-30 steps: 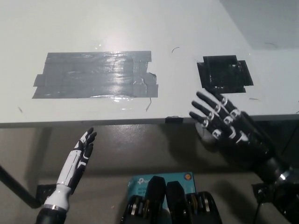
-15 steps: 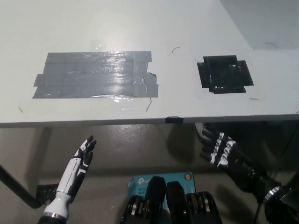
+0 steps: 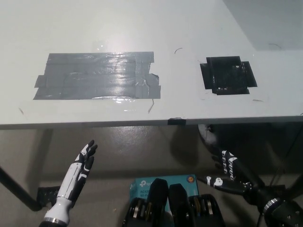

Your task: A grey duster is kept infront of the robot in the middle of the table and the robot extends its right arm to grab the duster, picks it up and hands it to a person

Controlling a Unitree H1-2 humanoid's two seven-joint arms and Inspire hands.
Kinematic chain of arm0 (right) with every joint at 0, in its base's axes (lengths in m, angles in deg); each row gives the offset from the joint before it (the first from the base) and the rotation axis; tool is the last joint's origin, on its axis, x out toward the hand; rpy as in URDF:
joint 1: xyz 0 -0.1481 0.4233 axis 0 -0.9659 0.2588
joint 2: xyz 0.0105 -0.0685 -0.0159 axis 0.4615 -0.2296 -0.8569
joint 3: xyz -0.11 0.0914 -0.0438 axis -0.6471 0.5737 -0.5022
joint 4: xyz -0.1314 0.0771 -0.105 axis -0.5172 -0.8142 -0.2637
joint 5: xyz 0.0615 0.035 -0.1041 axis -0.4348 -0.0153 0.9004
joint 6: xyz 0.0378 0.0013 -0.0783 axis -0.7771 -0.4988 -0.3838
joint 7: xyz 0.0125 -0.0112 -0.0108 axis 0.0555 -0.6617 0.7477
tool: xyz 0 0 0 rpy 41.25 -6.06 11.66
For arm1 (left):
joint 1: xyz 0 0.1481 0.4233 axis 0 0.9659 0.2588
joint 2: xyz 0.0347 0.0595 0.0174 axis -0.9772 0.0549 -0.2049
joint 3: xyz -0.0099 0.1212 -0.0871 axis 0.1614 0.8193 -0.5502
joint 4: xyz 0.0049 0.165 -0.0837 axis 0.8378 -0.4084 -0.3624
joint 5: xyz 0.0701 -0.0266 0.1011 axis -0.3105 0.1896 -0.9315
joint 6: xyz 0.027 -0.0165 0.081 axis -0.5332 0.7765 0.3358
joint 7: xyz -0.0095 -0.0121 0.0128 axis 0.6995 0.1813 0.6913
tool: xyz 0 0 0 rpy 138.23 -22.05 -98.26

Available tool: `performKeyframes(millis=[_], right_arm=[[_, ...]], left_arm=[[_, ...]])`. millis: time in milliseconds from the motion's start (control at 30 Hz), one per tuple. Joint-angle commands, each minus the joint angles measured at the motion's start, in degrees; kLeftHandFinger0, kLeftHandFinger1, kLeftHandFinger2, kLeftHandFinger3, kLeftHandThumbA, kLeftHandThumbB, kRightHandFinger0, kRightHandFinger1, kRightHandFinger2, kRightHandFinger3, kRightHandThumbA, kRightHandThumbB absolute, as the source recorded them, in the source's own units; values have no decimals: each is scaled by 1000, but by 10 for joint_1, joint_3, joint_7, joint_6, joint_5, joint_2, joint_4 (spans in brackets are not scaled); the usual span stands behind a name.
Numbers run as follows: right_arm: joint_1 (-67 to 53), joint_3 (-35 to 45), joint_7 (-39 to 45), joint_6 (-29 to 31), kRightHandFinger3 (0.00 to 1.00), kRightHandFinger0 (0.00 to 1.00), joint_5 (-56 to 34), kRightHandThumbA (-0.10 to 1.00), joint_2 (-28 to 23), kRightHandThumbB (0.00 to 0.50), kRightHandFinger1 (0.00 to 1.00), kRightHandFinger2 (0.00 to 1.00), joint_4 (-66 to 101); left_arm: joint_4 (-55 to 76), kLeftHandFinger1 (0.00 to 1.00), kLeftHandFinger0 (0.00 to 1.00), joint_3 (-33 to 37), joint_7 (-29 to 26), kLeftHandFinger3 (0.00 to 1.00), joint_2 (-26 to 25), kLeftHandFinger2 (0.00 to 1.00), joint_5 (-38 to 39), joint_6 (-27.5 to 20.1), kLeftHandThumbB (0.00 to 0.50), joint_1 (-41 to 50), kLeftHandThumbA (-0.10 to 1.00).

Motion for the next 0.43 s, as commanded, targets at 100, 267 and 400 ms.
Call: performKeyframes(millis=[100,267,400], right_arm=[[13,-30,-46,129,1000,1000,206,1000,-33,348,1000,1000,7],[15,-29,-41,130,1000,1000,218,1000,-32,341,1000,1000,5],[15,-27,-36,131,1000,1000,226,1000,-30,334,1000,1000,4]], left_arm=[[23,1000,1000,-6,-13,1000,-1,1000,-3,-22,281,6,1000],[24,1000,1000,-6,-13,1000,-2,1000,-5,-22,282,3,1000],[23,1000,1000,-5,-14,1000,-4,1000,-9,-22,275,3,1000]])
